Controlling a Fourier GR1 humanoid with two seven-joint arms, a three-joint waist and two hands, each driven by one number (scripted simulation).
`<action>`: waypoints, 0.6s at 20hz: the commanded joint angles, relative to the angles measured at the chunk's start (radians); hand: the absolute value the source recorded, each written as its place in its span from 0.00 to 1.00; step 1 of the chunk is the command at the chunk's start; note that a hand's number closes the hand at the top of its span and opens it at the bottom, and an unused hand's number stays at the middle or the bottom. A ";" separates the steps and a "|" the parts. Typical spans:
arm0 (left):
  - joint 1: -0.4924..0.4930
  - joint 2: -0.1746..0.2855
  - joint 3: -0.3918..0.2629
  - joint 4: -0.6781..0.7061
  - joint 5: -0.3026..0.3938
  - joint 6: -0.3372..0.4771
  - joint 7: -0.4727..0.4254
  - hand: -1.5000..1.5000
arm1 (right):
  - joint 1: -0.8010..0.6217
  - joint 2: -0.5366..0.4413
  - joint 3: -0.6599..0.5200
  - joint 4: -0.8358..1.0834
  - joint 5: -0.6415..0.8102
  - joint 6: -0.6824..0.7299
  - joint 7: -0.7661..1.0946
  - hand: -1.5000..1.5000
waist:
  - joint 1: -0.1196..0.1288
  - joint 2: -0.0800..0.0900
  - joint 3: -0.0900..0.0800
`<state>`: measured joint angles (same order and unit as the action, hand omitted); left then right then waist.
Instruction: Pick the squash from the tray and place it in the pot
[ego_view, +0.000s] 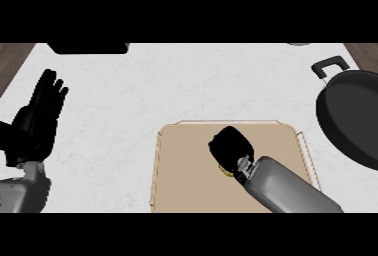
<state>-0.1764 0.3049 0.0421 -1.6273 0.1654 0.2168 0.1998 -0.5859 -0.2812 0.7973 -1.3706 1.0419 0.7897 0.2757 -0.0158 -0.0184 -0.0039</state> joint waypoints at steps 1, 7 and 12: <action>0.032 -0.004 0.014 0.001 -0.008 0.023 0.002 0.50 | 0.224 0.023 -0.089 -0.149 -0.105 -0.168 -0.024 1.00 | -0.061 0.003 0.009; 0.063 0.040 0.081 -0.022 0.033 0.001 0.014 0.50 | 0.517 -0.077 -0.193 -0.494 -0.220 -0.312 -0.083 1.00 | -0.094 -0.009 0.006; 0.068 0.036 0.087 -0.009 0.034 -0.002 0.001 0.50 | 0.673 -0.061 -0.337 -0.785 -0.290 -0.463 -0.069 1.00 | -0.107 -0.007 0.006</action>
<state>-0.1168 0.3292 0.1070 -1.6447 0.1841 0.2273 0.2029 -0.0362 -0.3322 0.5541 -1.9588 0.8030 0.4316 0.2116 -0.1089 -0.0252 0.0023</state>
